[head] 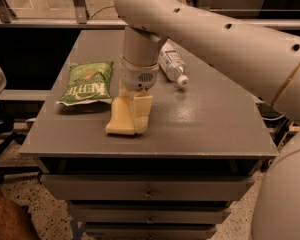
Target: Pick sponge
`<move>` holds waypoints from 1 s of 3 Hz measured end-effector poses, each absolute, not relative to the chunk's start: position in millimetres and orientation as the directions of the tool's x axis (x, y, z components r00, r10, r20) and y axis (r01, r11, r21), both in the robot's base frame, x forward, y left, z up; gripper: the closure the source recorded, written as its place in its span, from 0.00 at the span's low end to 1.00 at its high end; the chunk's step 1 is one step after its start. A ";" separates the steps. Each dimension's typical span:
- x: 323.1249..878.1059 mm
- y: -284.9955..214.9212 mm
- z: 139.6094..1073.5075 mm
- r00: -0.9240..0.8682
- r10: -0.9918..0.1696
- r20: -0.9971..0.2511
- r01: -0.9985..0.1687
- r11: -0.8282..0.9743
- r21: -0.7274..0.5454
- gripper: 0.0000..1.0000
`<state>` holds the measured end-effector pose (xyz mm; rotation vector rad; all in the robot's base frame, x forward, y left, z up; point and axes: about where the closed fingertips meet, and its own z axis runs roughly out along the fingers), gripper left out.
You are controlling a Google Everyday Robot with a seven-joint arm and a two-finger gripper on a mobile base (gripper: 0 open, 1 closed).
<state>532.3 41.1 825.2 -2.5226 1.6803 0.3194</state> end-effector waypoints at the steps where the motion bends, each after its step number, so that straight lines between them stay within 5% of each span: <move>1: 531.2 40.9 823.8 0.365 -0.902 -0.229 -0.923 -0.383 0.039 0.48; 3: 543.8 10.1 876.2 0.326 -0.921 -0.214 -0.945 -0.313 -0.091 0.95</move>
Offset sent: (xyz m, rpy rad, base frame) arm 0.0086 -0.0281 0.0387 0.0100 -0.0832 -0.0674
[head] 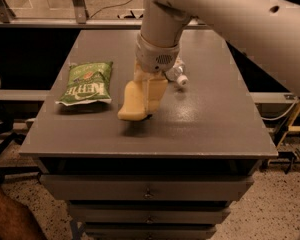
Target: Pick sponge
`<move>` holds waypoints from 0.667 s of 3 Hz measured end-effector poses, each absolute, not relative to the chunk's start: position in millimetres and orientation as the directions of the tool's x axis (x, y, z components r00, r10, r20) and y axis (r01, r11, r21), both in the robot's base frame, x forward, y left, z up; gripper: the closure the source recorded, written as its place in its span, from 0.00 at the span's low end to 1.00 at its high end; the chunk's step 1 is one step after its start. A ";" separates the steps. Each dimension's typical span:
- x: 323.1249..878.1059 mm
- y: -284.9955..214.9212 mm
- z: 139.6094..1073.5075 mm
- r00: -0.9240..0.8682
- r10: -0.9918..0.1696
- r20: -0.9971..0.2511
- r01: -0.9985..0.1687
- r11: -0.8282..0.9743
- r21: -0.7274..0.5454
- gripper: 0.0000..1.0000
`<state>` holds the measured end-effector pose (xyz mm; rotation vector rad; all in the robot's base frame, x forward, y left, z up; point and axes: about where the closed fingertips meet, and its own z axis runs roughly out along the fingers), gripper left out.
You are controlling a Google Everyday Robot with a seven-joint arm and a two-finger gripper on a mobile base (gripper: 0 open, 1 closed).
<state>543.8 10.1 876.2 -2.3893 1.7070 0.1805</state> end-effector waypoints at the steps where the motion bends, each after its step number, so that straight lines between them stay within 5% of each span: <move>1: 550.3 -14.2 922.2 0.303 -0.925 -0.231 -0.945 -0.260 -0.198 0.98; 2: 551.8 -21.7 938.2 0.304 -0.917 -0.258 -0.942 -0.248 -0.226 0.75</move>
Offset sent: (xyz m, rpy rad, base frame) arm 0.0084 -0.0444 0.0807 0.1239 -0.1317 -0.0625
